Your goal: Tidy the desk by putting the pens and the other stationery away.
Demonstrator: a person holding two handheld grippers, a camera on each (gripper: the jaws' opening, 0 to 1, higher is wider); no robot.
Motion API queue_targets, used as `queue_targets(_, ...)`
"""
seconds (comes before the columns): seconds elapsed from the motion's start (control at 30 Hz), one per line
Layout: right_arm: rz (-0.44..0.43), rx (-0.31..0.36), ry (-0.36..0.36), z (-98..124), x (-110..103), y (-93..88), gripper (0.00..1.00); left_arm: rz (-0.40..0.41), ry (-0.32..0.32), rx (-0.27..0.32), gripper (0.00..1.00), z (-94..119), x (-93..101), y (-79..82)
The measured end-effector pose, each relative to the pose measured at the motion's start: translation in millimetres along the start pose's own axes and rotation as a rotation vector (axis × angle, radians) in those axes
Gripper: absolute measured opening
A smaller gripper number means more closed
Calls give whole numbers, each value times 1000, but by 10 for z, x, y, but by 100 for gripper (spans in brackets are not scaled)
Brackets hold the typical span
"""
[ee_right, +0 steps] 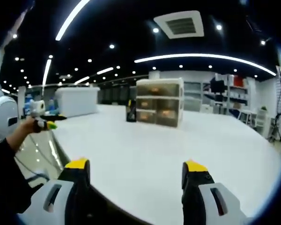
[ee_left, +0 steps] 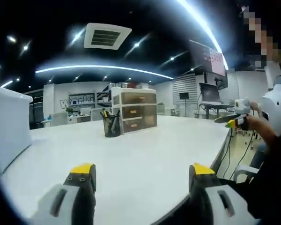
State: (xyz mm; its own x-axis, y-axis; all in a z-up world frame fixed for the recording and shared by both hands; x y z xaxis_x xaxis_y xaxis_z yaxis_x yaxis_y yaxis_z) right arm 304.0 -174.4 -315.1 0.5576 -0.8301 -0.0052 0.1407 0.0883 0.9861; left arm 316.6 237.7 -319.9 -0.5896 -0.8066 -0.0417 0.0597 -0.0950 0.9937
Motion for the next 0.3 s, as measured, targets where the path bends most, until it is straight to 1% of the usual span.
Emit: queue_targets(0.3, -3, -1, 6, 17, -19, -25, 76, -9, -11, -5, 80, 8, 53, 6)
Point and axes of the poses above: the point that each gripper's makers call its tool centre point, and the gripper's own axes: z roughly backward along the fingers, x roughly to its right, y roughly out of its top, the point moved 3 cm from there along z, roughly backward along the fingers, and after that the axes turned 1 degree about x, right-handed, at the moved point
